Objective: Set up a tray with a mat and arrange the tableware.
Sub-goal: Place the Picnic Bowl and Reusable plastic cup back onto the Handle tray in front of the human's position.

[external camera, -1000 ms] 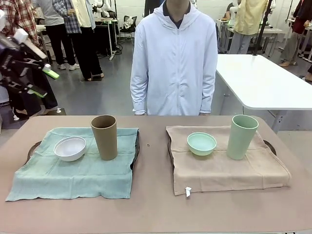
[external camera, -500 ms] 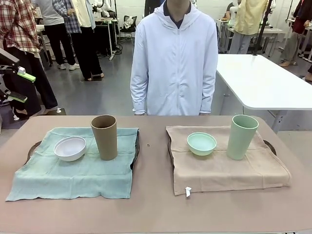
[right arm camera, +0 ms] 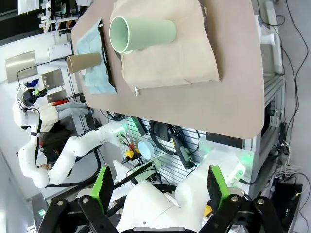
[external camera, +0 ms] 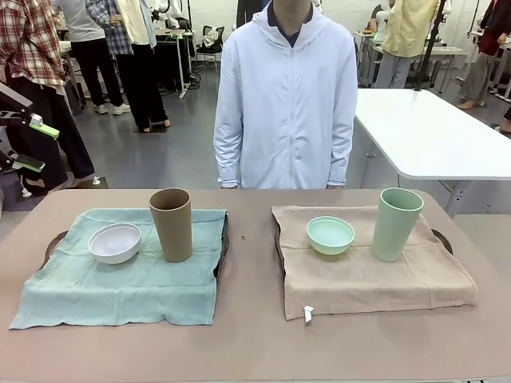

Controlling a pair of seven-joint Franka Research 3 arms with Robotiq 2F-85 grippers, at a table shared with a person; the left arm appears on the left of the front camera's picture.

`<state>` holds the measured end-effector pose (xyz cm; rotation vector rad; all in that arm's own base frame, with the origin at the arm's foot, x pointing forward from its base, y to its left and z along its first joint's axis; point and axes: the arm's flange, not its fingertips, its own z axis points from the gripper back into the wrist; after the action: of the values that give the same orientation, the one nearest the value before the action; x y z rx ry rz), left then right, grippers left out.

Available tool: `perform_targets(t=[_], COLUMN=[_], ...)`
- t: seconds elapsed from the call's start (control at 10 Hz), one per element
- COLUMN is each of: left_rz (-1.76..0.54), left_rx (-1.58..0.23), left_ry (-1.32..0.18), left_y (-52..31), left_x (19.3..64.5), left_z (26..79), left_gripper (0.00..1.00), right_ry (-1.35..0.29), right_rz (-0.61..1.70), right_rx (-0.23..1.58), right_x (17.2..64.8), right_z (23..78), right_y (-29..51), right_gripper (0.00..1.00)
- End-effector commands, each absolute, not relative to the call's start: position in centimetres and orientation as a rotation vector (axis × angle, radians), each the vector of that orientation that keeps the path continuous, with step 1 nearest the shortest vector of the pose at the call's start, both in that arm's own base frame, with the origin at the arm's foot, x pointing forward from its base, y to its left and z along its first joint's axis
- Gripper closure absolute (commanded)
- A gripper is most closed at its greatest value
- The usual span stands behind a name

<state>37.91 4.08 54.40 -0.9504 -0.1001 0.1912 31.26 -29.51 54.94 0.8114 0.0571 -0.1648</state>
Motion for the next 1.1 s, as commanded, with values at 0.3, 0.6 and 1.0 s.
perform_targets(t=[0.3,0.6,1.0], left_rz=[0.079,-0.011,0.023], left_rx=[-0.952,-1.027,-0.991], left_ry=[0.163,0.152,0.177], left_y=[13.6,17.1,16.8], left_x=[40.9,42.8,41.1], left_z=[55.3,55.0,54.3], left_gripper=[0.30,0.30,0.30], right_ry=[0.070,0.070,0.070], right_rz=[-0.179,-0.179,-0.179], right_rx=[0.815,0.815,0.815], right_x=[31.7,31.7,31.7], right_z=[55.4,55.4,55.4], right_y=[-29.5,-29.5,-29.5], right_gripper=[0.00,0.00,0.00])
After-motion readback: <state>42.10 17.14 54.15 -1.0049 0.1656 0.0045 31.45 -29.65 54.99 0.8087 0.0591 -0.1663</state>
